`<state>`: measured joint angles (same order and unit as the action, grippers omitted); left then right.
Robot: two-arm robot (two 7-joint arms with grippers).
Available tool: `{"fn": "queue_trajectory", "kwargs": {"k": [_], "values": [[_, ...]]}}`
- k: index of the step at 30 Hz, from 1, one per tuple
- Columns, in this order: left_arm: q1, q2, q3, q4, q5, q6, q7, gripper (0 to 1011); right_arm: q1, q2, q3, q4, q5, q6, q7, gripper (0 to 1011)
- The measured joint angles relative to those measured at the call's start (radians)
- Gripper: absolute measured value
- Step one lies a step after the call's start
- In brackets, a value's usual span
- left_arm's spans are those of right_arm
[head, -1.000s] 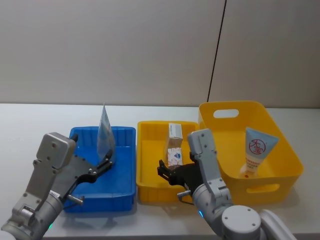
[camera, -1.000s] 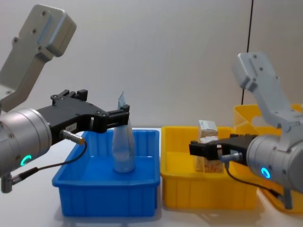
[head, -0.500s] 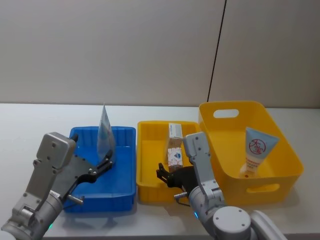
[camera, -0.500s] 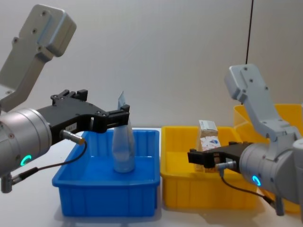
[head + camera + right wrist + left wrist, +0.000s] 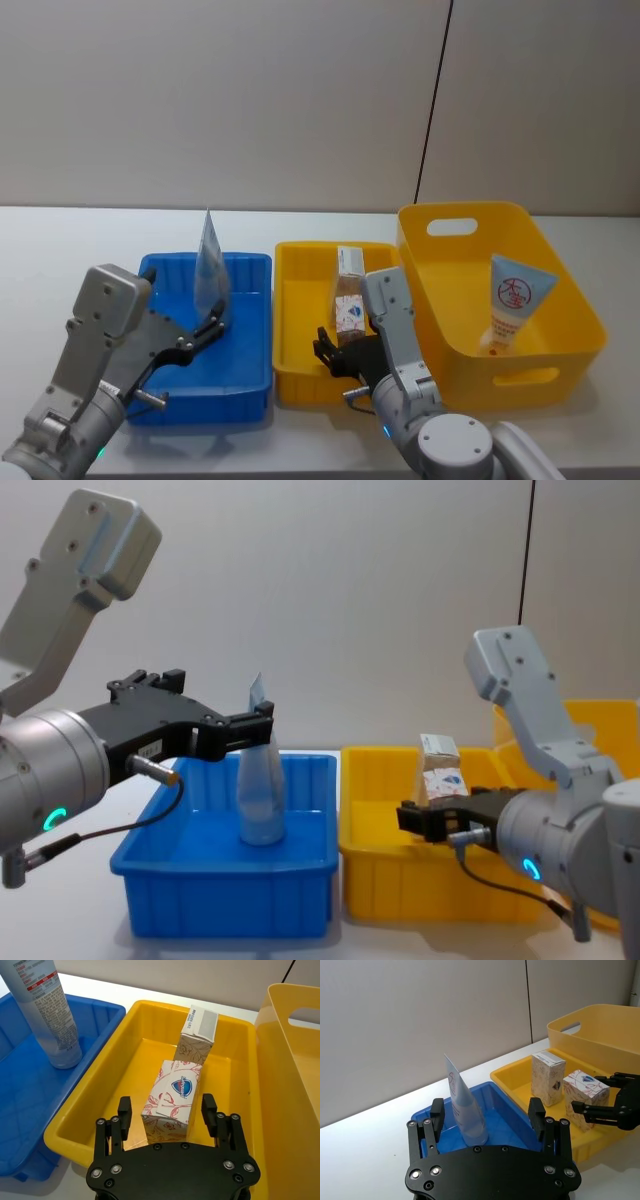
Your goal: Bimanual collaborative sorting of washing and personal care products
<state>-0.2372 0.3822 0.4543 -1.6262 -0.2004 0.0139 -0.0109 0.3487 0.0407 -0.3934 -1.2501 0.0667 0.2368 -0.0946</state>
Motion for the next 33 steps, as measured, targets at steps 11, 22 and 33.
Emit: {"fn": "queue_trajectory", "kwargs": {"k": [11,22,33], "values": [[0.0,0.0,0.0,0.0,0.0,0.0,0.0,1001,0.004,-0.004,0.0,0.01,-0.003,-0.003,-0.002,525],[0.0,0.0,0.0,0.0,0.0,0.0,0.0,1001,0.005,-0.005,0.0,0.014,-0.005,-0.006,-0.002,340],[0.0,0.0,0.0,0.0,0.0,0.0,0.0,1001,-0.003,0.0,0.004,-0.003,-0.005,-0.053,0.014,313]]}}
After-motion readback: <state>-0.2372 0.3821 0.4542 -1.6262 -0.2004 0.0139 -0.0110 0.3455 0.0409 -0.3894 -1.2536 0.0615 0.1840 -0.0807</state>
